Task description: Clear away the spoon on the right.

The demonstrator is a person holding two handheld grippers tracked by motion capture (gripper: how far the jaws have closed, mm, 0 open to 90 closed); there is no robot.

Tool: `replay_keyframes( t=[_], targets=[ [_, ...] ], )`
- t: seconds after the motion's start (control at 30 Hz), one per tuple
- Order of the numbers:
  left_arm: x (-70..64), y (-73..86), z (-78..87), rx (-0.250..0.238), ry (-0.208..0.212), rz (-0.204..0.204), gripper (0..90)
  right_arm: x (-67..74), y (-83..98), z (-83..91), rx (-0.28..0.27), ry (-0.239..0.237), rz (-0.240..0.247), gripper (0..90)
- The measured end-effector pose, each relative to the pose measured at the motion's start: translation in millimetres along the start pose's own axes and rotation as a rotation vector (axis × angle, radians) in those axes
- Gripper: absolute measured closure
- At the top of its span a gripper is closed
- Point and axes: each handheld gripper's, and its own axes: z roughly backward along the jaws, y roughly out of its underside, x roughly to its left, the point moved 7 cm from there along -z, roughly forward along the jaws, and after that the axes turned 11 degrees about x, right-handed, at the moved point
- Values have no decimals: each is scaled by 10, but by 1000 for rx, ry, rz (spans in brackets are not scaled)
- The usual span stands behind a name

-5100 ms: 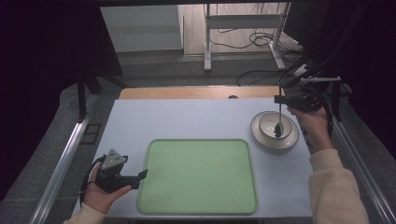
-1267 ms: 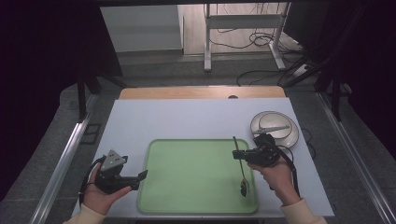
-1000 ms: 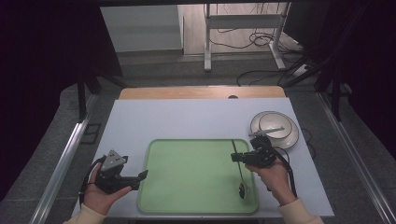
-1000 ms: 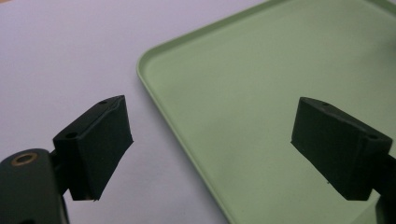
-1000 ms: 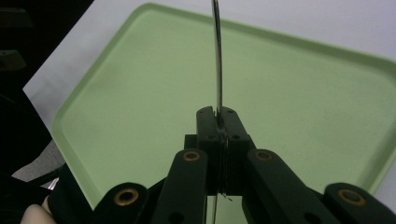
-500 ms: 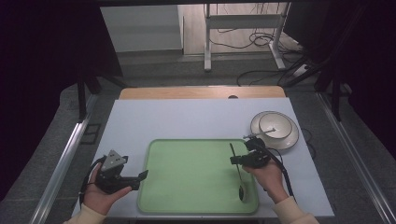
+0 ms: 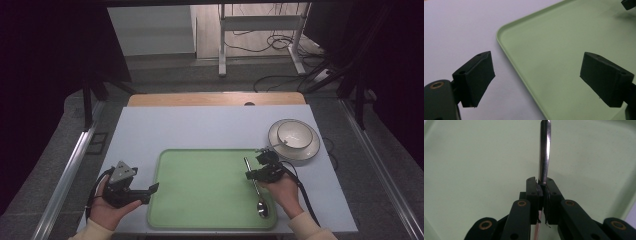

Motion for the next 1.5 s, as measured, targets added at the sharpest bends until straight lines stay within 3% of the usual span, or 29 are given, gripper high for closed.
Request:
replay_keyframes(
  t=[0.27,0.4,0.5,0.57,0.7,0.83,1.1,1.3,1.5],
  targets=[
    [5,2,-2,0,0,3,119,4,8,-43,11,29,18,787],
    [5,2,-3,1,0,1,119,7,6,-35,-3,70,51,517],
    [6,2,-2,0,-1,0,119,16,-14,-5,-23,74,51,381],
    [6,1,-1,0,0,1,119,6,-26,16,-42,118,61,322],
    [6,2,-2,0,0,0,119,14,-38,46,-69,135,81,265],
    [10,-3,3,-4,-1,1,119,38,-51,81,-107,148,108,229],
    [35,-30,-2,-10,3,11,119,103,-97,280,-233,80,166,219],
    [77,2,18,-15,-10,24,119,96,-78,466,-309,56,211,219],
    [68,-36,-6,-20,-15,16,119,49,-49,592,-346,15,205,217]
  ],
)
